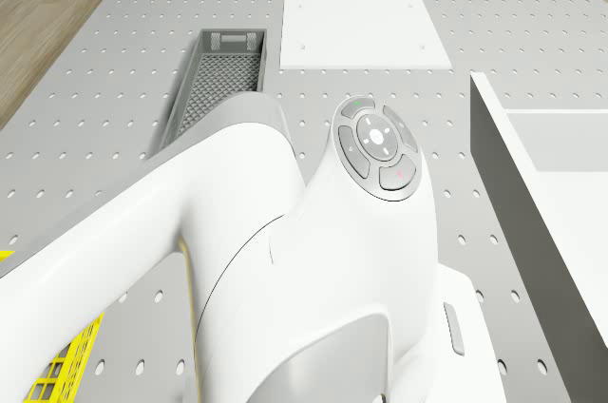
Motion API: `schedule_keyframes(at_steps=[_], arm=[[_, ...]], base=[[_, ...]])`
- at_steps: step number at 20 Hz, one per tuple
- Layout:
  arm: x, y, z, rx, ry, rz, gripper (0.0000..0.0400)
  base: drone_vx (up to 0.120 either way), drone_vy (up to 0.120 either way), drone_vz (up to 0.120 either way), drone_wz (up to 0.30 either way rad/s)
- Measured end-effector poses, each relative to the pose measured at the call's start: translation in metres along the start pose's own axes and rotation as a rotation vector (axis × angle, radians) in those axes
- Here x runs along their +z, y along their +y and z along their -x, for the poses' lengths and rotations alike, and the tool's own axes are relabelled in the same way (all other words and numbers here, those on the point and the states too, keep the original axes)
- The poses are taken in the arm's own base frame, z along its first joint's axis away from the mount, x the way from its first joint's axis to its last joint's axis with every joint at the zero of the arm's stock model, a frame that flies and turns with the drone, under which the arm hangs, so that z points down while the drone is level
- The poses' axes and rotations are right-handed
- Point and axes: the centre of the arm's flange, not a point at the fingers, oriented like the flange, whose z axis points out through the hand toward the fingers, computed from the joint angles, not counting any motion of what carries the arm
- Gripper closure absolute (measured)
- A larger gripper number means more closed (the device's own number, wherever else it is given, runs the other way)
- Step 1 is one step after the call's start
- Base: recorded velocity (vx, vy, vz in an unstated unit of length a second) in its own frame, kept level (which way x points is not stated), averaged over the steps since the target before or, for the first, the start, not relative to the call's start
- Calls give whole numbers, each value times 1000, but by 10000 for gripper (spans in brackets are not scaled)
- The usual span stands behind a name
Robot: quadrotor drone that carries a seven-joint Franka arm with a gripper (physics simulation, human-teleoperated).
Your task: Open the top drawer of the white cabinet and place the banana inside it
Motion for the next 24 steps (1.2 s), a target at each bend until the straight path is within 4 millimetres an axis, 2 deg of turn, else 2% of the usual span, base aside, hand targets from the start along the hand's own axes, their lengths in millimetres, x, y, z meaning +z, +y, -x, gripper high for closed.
schedule_keyframes(at_steps=[4, 10, 13, 17, 24], arm=[[0, 0, 0, 0, 0, 0, 207], [0, 0, 0, 0, 0, 0, 207], [0, 0, 0, 0, 0, 0, 207], [0, 0, 0, 0, 0, 0, 207], [0, 0, 0, 0, 0, 0, 207]], base=[[-120, 0, 120, 0], [-120, -73, 120, 0], [-120, 0, 120, 0], [-120, -70, 120, 0], [-120, -120, 120, 0]])
